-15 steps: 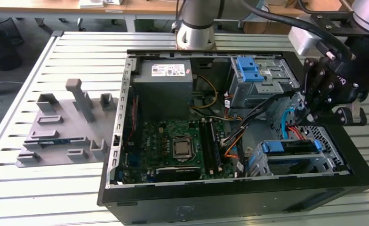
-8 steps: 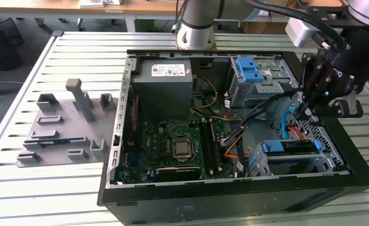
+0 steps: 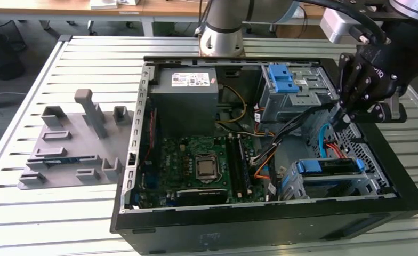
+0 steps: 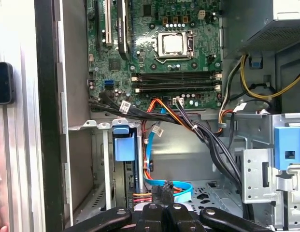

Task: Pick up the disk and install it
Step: 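Insert the second disk wire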

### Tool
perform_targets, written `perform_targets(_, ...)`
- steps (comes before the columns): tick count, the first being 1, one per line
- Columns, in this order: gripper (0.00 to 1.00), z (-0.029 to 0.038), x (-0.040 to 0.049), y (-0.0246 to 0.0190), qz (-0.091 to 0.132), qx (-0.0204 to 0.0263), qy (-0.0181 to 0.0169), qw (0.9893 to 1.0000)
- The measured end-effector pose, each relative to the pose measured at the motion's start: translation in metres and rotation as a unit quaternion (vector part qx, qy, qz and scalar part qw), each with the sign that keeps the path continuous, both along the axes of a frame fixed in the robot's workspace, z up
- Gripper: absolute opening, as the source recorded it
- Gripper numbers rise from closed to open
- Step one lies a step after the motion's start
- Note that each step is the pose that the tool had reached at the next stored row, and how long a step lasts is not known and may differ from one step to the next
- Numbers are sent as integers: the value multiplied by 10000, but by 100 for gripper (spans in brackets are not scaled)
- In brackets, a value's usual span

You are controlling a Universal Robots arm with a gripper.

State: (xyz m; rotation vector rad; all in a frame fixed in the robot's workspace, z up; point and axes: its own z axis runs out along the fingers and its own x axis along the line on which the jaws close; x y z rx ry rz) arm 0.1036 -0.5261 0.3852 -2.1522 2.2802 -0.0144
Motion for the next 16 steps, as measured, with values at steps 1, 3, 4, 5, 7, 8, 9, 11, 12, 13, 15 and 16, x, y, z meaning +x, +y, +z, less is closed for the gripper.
perform_targets(1,11,2,0,10,0,-4,0,10000)
perform_targets(3,11,11,0,36,0,-20,0,10000)
perform_targets(4,11,16,0,44,0,-26,0,10000)
perform_targets(5,11,20,0,51,0,-32,0,10000)
perform_targets(7,11,25,0,64,0,-46,0,10000)
perform_targets(8,11,26,0,70,0,-52,0,10000)
perform_targets(9,11,26,0,76,0,-57,0,10000)
perform_targets(11,11,26,0,87,0,-69,0,10000)
perform_targets(12,11,26,0,91,0,-74,0,10000)
perform_targets(13,11,26,0,95,0,-80,0,10000)
perform_targets(15,11,22,0,96,0,-86,0,10000)
perform_targets(16,11,18,0,96,0,-90,0,10000)
